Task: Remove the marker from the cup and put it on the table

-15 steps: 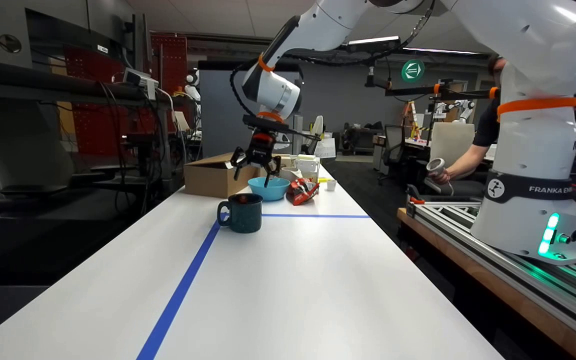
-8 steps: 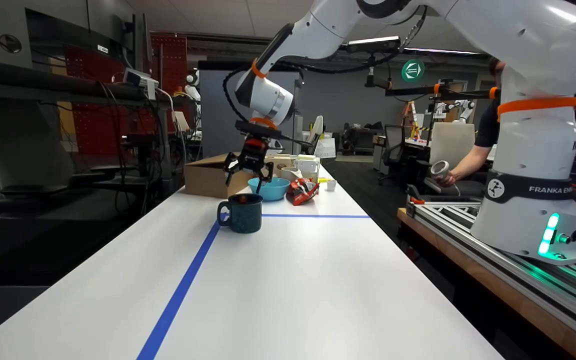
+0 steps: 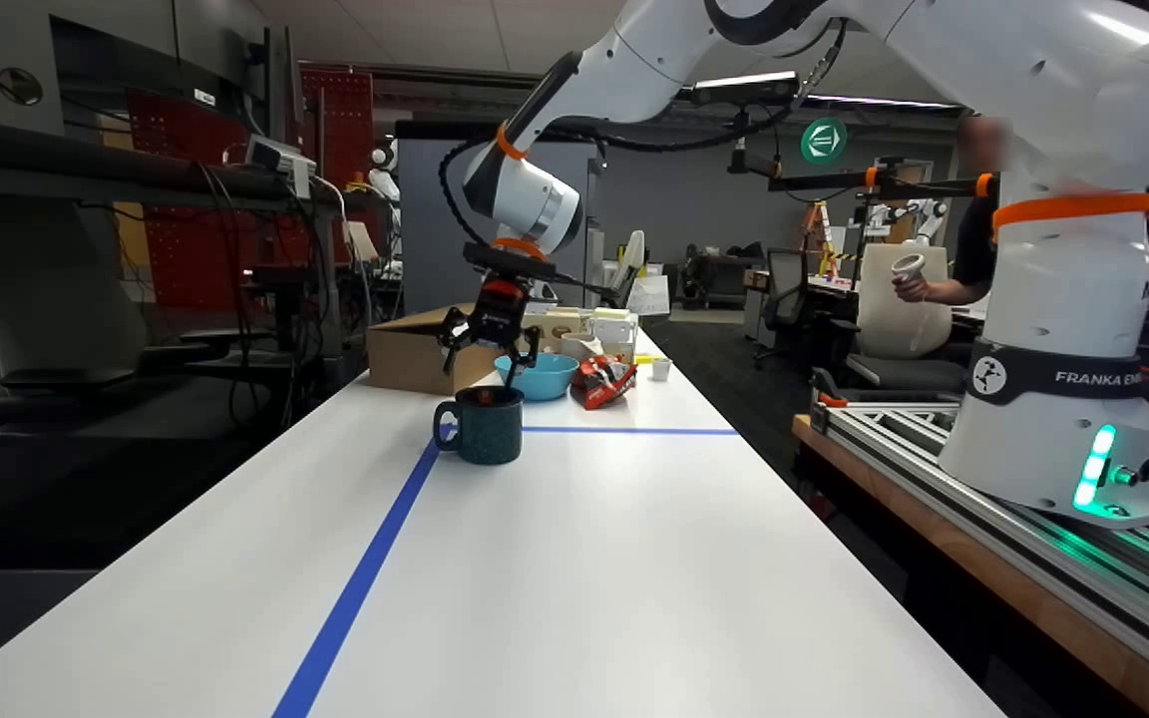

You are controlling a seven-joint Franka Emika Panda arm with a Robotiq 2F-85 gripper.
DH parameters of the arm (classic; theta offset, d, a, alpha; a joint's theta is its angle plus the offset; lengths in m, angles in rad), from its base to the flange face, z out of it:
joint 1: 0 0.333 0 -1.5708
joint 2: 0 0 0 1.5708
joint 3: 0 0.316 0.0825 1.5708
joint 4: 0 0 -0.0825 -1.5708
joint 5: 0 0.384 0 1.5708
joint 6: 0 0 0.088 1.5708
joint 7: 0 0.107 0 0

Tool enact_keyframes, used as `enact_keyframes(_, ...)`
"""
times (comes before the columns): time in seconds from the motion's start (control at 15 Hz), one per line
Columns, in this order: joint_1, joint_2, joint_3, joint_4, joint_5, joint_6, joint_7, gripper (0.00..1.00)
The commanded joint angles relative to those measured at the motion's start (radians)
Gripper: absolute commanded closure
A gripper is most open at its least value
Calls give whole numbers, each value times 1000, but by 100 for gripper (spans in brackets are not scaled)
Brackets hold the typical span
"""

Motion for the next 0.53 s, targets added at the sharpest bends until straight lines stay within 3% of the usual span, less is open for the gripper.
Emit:
enact_keyframes(0.0, 4, 5, -8, 7, 5, -7, -1, 0)
enact_keyframes(0.47, -1, -23, -13, -52, 15, 7, -31, 0)
